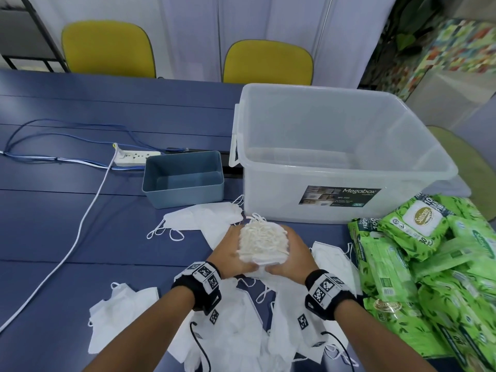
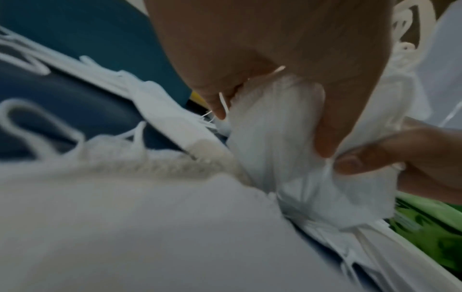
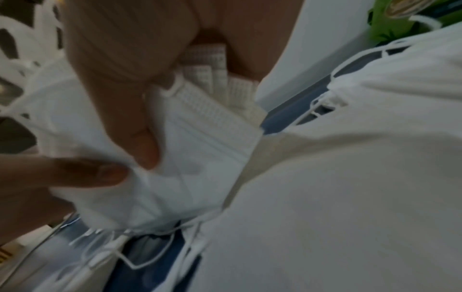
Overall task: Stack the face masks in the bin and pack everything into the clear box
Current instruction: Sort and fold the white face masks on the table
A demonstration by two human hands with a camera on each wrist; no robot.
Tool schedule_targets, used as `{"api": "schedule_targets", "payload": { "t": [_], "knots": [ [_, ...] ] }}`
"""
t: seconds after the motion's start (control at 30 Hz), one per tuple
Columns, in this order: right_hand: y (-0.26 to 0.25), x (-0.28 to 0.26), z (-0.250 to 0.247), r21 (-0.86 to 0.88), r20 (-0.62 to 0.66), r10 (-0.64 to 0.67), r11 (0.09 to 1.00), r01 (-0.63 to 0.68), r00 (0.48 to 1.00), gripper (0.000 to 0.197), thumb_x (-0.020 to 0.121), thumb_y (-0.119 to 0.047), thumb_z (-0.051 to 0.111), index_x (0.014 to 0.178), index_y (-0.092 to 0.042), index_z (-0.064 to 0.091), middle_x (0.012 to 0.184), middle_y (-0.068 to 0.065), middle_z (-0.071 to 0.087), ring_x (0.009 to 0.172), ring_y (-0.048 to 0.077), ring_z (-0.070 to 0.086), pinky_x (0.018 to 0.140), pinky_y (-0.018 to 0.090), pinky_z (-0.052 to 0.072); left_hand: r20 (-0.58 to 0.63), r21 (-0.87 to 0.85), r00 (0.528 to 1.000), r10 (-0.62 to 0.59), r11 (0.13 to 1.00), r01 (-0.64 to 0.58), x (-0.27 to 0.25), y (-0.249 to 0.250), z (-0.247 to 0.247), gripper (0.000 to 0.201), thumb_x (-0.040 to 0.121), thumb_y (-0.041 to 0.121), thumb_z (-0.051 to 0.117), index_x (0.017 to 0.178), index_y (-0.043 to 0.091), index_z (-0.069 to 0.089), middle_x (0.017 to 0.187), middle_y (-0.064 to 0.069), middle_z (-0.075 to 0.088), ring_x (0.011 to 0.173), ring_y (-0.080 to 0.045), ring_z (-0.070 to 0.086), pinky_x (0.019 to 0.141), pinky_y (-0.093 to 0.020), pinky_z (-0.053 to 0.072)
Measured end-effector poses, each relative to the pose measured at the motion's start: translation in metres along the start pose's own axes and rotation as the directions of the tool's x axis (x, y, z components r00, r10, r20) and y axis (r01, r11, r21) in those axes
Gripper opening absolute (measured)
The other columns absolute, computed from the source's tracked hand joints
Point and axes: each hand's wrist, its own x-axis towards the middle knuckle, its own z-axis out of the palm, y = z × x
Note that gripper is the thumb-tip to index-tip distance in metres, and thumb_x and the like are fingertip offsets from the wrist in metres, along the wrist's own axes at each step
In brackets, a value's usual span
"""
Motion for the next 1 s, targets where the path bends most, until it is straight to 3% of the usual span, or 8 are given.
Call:
{"api": "schedule_targets", "payload": {
  "t": [0.2,0.33,0.43,0.5,0.53,0.6,0.77,1.0],
  "knots": [
    [-0.015,0.000,-0.007,-0.013,-0.040,-0.135,0.991,0.134,0.990,0.086,0.049,-0.037,0.084,0.120,-0.053,0.038,0.119,-0.010,0.057,0.110,0.011,0.057,0.094,0.042,0.050,-0.055,0.278,0.979,0.198,0.944,-0.175,-0.006,0.018,-0.006,0.090,0.056,0.055,0.073,0.131,0.014,0.043,0.119,0.005,0.040,0.114,-0.011,0.031,0.104,-0.011,0.024],
    [-0.011,-0.004,-0.011,-0.254,0.149,-0.040,0.964,0.077,0.988,0.122,0.047,-0.041,0.080,0.143,-0.049,0.004,0.144,-0.005,0.027,0.141,0.022,0.019,0.118,0.054,0.006,0.115,0.477,0.993,-0.001,0.877,-0.055,-0.011,0.004,-0.004,0.122,0.048,0.069,0.055,0.149,0.013,0.014,0.151,-0.002,0.016,0.142,-0.022,0.011,0.118,-0.045,0.010],
    [-0.018,0.001,-0.009,-0.377,0.218,-0.067,0.915,0.147,0.974,0.125,0.052,-0.041,0.081,0.145,-0.047,-0.004,0.150,-0.003,0.022,0.144,0.016,0.011,0.117,0.049,-0.011,0.211,0.602,0.975,-0.061,0.794,-0.081,-0.012,0.017,-0.003,0.117,0.057,0.067,0.054,0.151,0.020,0.003,0.154,0.001,-0.001,0.144,-0.020,-0.013,0.113,-0.046,-0.015],
    [-0.026,0.008,-0.002,-0.376,0.205,-0.102,0.910,0.175,0.973,0.118,0.057,-0.043,0.080,0.141,-0.050,-0.001,0.146,-0.005,0.032,0.141,0.013,0.019,0.118,0.051,-0.007,0.213,0.583,0.971,0.112,0.783,-0.218,-0.004,0.025,0.002,0.093,0.066,0.066,0.051,0.146,0.026,0.027,0.147,-0.002,0.021,0.141,-0.023,0.009,0.117,-0.048,-0.006],
    [-0.026,0.010,0.002,-0.355,0.171,-0.118,0.919,0.173,0.978,0.112,0.057,-0.045,0.080,0.140,-0.052,0.005,0.142,-0.009,0.038,0.137,0.011,0.027,0.119,0.052,0.001,0.190,0.517,0.962,0.196,0.813,-0.268,0.002,0.028,0.004,0.075,0.070,0.060,0.053,0.136,0.024,0.044,0.137,-0.003,0.040,0.132,-0.024,0.030,0.115,-0.052,0.016],
    [-0.019,0.013,0.005,-0.241,0.096,-0.141,0.957,0.160,0.985,0.104,0.054,-0.046,0.081,0.137,-0.052,0.018,0.136,-0.012,0.046,0.129,0.012,0.040,0.115,0.050,0.022,0.067,0.277,0.967,0.246,0.927,-0.255,0.009,0.033,0.004,0.044,0.074,0.040,0.065,0.114,0.022,0.057,0.112,0.000,0.059,0.107,-0.020,0.054,0.095,-0.043,0.043],
    [-0.013,0.007,-0.006,-0.126,0.032,-0.176,0.976,0.178,0.984,0.081,0.056,-0.027,0.086,0.126,-0.032,0.047,0.115,-0.004,0.056,0.108,0.018,0.054,0.094,0.042,0.046,0.053,0.198,0.975,0.214,0.955,-0.221,0.010,0.031,-0.002,0.037,0.069,0.042,0.073,0.098,0.024,0.060,0.101,0.004,0.063,0.095,-0.016,0.059,0.086,-0.038,0.048],
    [-0.010,0.007,-0.005,-0.154,0.036,-0.176,0.972,0.179,0.984,0.085,0.053,-0.039,0.081,0.128,-0.041,0.042,0.118,-0.007,0.056,0.109,0.015,0.055,0.094,0.041,0.047,0.043,0.205,0.994,0.103,0.973,-0.109,0.003,0.024,0.000,0.081,0.063,0.044,0.079,0.131,0.015,0.045,0.129,-0.003,0.049,0.119,-0.023,0.047,0.104,-0.041,0.039]
  ]
}}
